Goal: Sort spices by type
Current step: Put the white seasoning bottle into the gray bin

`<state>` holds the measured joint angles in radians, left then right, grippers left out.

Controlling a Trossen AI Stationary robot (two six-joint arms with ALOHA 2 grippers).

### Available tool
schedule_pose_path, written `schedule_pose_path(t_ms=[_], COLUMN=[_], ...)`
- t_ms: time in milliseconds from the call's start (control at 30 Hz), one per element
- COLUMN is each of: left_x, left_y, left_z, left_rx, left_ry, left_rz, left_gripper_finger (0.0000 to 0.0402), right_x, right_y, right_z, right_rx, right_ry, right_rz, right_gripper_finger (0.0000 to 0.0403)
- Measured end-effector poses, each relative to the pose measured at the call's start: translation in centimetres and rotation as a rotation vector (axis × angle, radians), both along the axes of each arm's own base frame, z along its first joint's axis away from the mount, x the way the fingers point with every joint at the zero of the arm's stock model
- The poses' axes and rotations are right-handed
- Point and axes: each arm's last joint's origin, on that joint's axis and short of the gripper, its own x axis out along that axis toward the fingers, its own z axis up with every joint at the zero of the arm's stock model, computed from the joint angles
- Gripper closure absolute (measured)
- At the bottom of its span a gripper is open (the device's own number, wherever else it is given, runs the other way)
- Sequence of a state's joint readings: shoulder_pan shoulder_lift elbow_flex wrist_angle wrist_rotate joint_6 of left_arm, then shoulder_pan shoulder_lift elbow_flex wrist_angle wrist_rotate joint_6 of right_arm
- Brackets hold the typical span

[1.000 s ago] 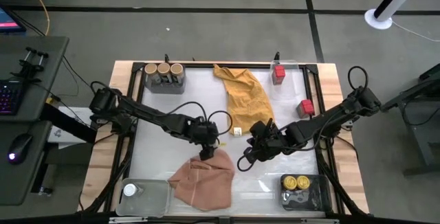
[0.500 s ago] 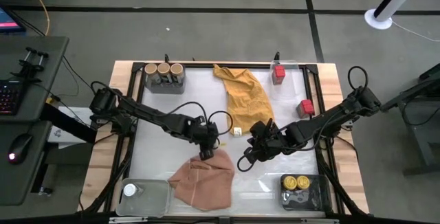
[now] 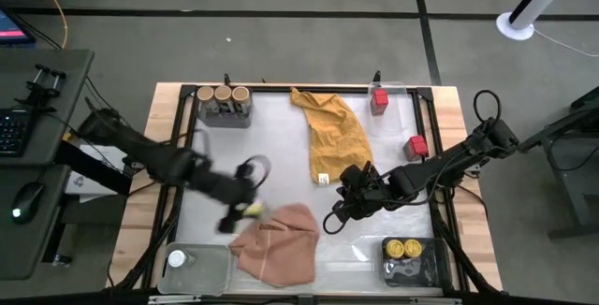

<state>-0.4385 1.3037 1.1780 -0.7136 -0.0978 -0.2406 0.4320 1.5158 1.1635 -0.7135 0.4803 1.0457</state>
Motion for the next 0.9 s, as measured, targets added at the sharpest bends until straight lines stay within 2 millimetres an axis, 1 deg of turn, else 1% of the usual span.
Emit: schedule_pose_path(t_ms=[67, 200, 300, 367, 467, 567, 633, 733, 900], left_x=[-2.6, -6.9, -9.2, -10.1, -10.8, -11.0, -11.0, -11.2, -11.3], left_y=[-1.9, -6.0, -8.6, -9.8, -11.3, -12.3, -12.9, -13.7, -14.3], left_z=[0.4, 0.0, -0.9, -1.5, -2.6, -4.0, -5.2, -6.9, -8.4], left_rx=[0.001, -0.034, -0.036, -0.035, -0.008, 0.037, 0.045, 0.090, 0.181], left_ry=[0.045, 0.152, 0.217, 0.243, 0.275, 0.320, 0.383, 0.468, 0.493], left_rz=[-0.052, -0.135, -0.160, -0.146, -0.162, -0.187, -0.219, -0.308, -0.366], left_gripper_finger=[0.0239, 0.0239, 0.0239, 0.0239, 0.0239, 0.0239, 0.0239, 0.0239, 0.0239], right_x=[0.0, 0.0, 0.0, 0.0, 0.0, 0.2, 0.3, 0.4, 0.4], right_y=[0.0, 0.0, -0.1, -0.1, -0.3, -0.7, -0.9, -1.3, -1.4], right_z=[0.0, 0.0, 0.0, 0.0, 0.0, 0.0, 0.0, 0.0, 0.0], right_rx=[-0.007, -0.013, -0.025, -0.033, -0.046, -0.051, -0.050, -0.047, -0.043], right_ry=[0.003, 0.004, 0.000, -0.003, 0.000, 0.004, 0.004, 0.007, 0.009], right_rz=[0.008, 0.013, 0.005, 0.001, -0.004, -0.012, -0.020, -0.028, -0.029], right_gripper_finger=[0.0403, 0.0403, 0.0403, 0.0403, 0.0403, 0.0403, 0.0403, 0.0403, 0.0403])
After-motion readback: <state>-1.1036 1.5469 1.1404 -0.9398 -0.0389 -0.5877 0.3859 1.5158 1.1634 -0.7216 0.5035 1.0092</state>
